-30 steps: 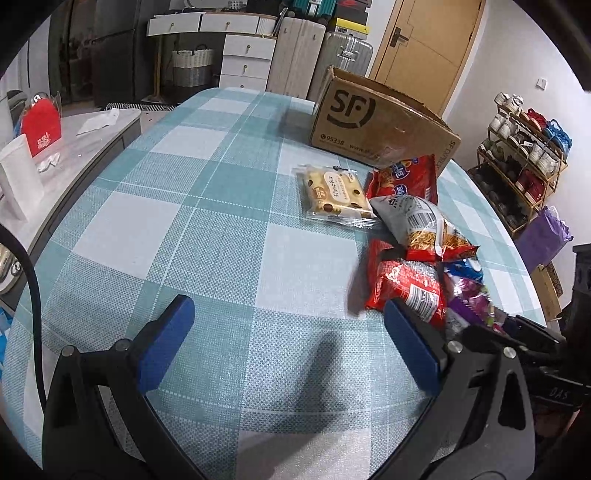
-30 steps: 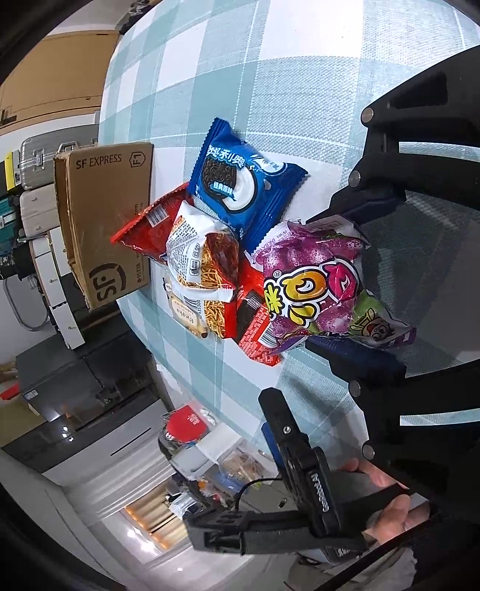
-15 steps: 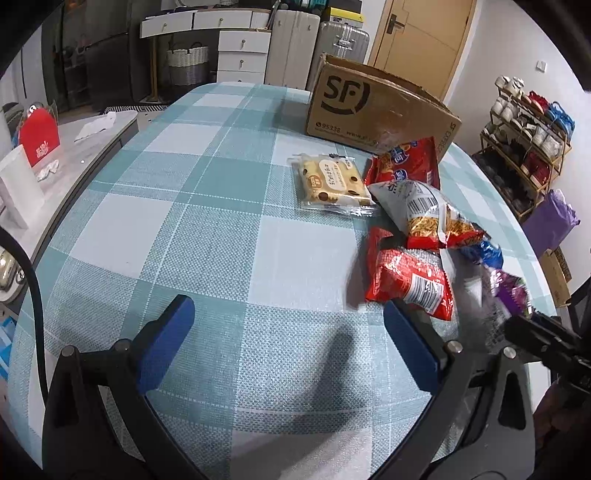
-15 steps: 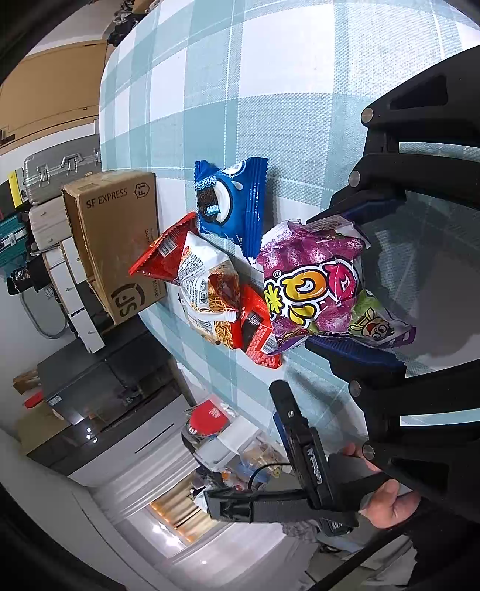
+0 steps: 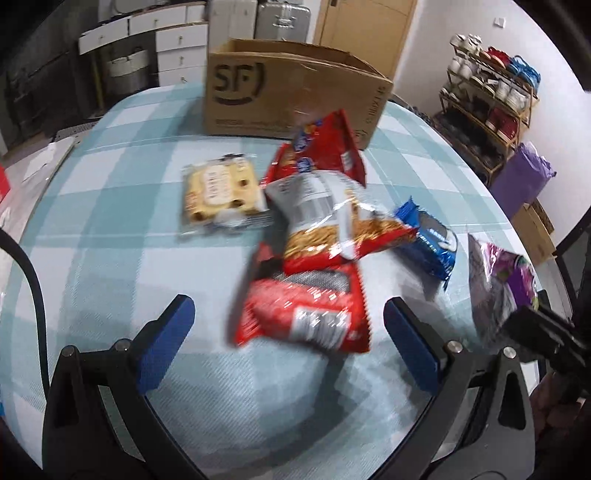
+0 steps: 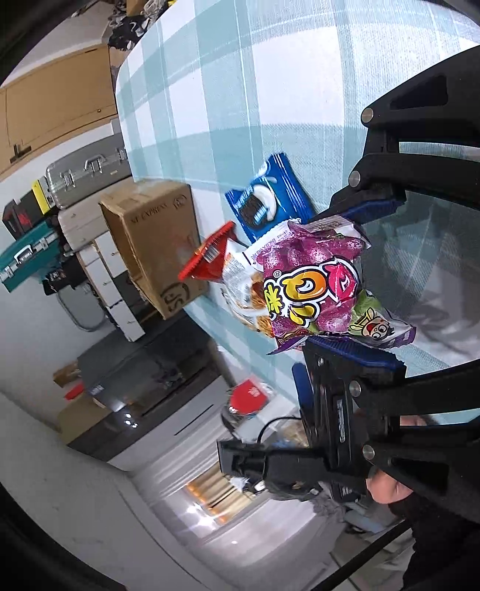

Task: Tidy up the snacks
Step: 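Grasp the purple candy bag with right tool while left grasps red wafer pack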

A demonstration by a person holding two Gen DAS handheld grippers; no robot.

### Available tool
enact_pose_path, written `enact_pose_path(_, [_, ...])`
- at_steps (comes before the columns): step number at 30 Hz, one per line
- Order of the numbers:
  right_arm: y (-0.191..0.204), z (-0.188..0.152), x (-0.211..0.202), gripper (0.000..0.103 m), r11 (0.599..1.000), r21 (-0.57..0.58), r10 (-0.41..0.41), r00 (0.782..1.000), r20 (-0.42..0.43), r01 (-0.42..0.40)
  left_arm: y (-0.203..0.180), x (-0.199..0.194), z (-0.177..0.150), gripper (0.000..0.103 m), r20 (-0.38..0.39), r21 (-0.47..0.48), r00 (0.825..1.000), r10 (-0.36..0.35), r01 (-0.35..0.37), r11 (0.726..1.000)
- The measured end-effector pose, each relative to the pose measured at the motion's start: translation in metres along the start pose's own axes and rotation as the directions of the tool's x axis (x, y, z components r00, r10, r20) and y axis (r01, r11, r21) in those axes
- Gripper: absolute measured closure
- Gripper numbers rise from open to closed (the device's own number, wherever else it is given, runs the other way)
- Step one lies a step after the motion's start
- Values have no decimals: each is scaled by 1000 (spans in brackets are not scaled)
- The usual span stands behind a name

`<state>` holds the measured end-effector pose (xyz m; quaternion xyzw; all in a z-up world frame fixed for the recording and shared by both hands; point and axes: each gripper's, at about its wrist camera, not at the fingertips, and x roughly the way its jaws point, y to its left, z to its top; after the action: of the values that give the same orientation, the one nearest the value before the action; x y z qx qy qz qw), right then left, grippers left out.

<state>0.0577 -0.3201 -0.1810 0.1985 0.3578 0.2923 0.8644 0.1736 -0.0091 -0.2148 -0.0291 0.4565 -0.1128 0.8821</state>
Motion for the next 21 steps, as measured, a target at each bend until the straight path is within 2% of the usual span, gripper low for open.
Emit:
enact_pose_path(5, [-10,1,-2,46,998,55,26,1000,9,-26,-4,18,9,1,-49,-23,999,23,-24,999])
enact_pose_path(11, [-10,1,-5,46,997,55,51,999,15,-51,-6,22,11,4,-56,-27,996,72,-73,997])
enact_pose_path(14, [-12,1,-3,46,997,61,55,998,13,-55,-3,19,7,13,-50,-21,995,82,-83,996])
enact_pose_path(16, [-13,2,-2,46,996,64,60,998,14,-61,-3,16,4,25,-54,-3,992,115,-115,993])
enact_pose_path(18, [-13,2,-2,46,996,65,59,998,14,-60,-3,13,2,43,-55,20,988,141,-140,990])
enact_pose_path(20, [-14,2,-1,46,996,67,58,998,14,-59,0,7,-1,53,-54,28,991,123,-121,992])
enact_pose_path(21, [-14,2,-1,46,996,68,57,998,15,-58,2,5,-4,55,-56,26,992,114,-113,993])
